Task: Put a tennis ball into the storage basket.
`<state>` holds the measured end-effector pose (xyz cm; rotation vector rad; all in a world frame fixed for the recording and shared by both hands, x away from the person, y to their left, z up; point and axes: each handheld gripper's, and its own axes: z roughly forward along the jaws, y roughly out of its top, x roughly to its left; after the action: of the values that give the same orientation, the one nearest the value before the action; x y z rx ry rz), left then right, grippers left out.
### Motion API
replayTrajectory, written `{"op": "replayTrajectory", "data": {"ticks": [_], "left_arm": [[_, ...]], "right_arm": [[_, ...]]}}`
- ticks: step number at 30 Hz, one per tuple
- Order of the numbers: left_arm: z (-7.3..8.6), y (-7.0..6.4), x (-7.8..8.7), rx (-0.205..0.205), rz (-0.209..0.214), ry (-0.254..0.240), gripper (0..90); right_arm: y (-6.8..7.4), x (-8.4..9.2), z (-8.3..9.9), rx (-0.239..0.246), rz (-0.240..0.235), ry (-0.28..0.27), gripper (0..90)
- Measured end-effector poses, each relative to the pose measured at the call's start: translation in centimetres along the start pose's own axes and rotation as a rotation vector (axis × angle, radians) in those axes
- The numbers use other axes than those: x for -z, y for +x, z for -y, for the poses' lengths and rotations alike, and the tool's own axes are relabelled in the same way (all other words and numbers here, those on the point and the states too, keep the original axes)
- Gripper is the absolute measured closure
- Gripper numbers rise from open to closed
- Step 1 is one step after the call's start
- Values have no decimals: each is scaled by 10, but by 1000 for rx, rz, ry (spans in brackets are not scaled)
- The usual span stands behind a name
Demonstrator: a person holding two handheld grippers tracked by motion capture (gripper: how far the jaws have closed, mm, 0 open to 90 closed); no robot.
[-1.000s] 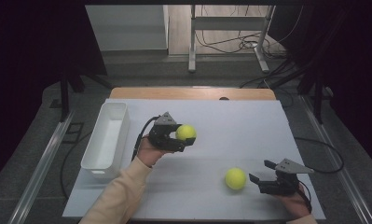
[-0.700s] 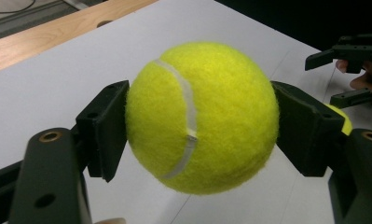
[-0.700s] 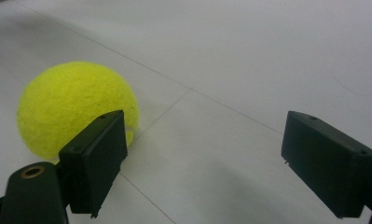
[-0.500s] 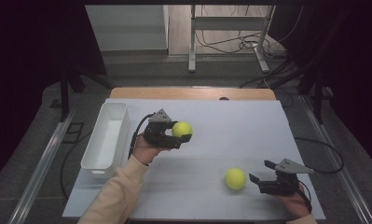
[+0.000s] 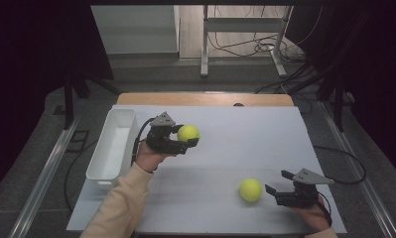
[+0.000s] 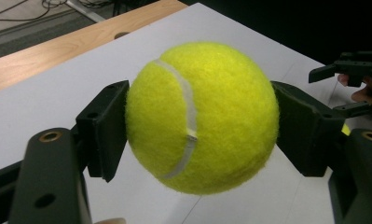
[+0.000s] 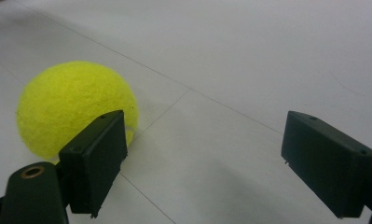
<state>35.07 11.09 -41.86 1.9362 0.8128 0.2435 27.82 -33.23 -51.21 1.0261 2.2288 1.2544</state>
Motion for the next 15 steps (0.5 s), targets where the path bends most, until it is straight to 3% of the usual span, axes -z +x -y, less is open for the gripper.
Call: {"op": "replayTrajectory", "data": {"ticks": [15], "left_arm": [[-1, 13, 17, 27, -33, -30, 259]], "right_arm": [[0, 0, 0, -1, -2, -1, 148]]}}
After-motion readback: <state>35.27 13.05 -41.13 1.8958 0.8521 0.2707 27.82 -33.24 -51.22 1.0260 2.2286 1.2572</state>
